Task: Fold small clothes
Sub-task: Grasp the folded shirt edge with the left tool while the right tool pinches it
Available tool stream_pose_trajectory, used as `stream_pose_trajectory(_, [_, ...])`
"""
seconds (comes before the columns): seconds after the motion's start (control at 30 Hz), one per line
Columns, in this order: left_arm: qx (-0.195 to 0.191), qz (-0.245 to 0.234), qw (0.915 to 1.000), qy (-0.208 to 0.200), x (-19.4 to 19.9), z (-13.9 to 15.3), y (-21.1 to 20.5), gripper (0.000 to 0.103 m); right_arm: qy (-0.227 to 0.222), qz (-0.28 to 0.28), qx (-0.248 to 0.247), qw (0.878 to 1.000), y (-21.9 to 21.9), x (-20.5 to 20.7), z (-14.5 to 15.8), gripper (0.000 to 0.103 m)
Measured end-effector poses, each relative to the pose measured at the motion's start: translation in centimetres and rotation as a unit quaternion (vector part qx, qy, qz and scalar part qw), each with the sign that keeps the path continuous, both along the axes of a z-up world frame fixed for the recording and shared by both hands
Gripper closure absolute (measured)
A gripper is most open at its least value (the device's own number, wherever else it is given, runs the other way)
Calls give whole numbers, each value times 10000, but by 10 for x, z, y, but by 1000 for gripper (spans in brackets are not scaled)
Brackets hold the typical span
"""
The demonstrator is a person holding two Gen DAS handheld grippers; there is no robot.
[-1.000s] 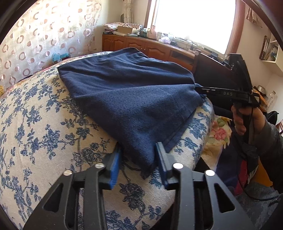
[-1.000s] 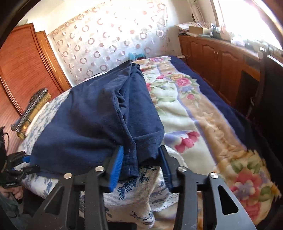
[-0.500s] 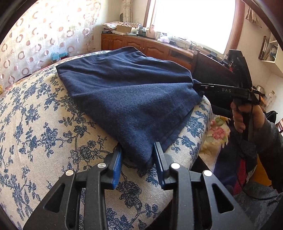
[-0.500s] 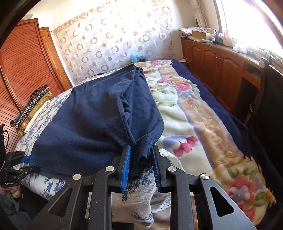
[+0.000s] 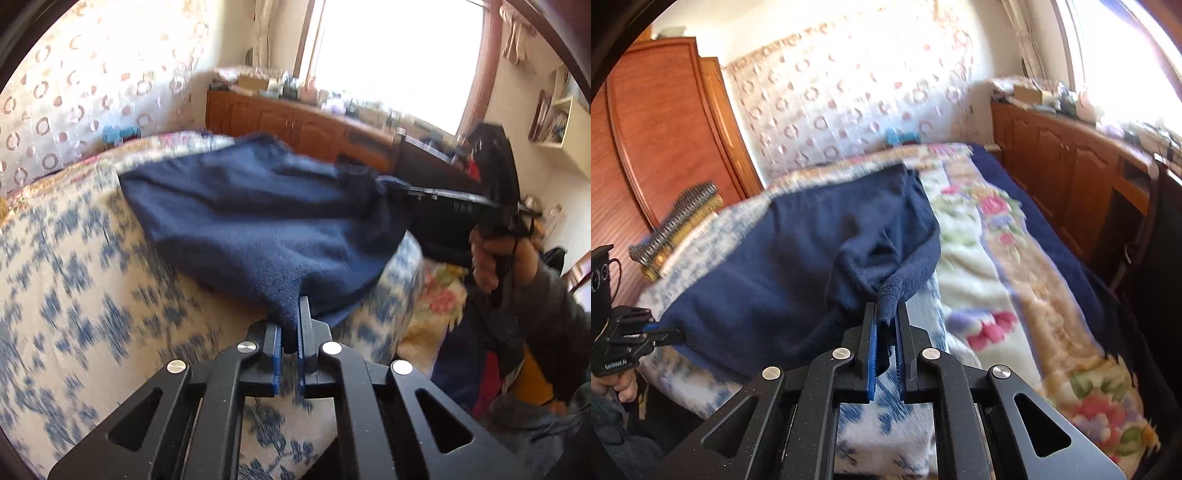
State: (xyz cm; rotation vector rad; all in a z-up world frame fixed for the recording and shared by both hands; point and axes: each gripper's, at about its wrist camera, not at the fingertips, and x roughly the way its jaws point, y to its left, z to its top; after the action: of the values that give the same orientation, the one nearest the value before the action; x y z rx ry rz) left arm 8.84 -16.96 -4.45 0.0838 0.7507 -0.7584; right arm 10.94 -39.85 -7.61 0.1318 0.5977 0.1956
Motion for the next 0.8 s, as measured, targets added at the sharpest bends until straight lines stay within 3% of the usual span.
stream_pose_trajectory(0.13, [-126, 94, 9994, -317, 17, 31, 3, 97, -438, 106, 27, 9990, 0, 4, 28, 95])
stream_pose_trajectory(0.2, [-292, 169, 9989, -331, 31, 42, 7, 97, -603, 94, 24, 9981, -2, 10, 38, 95])
stream_pose_trajectory(0.37, [-301, 459, 9977, -399, 80, 58, 16, 97, -859, 153, 89, 9961, -6, 36, 58, 96])
stream_pose_trajectory(0.57, [-228, 764, 9963, -305, 143, 60, 21, 97, -993, 271, -135, 9946, 4, 81, 67, 96])
stream_pose_trajectory(0.8, [-23, 998, 9950, -61, 206, 45, 19, 97, -794, 307, -274, 9960, 15, 147, 52, 96])
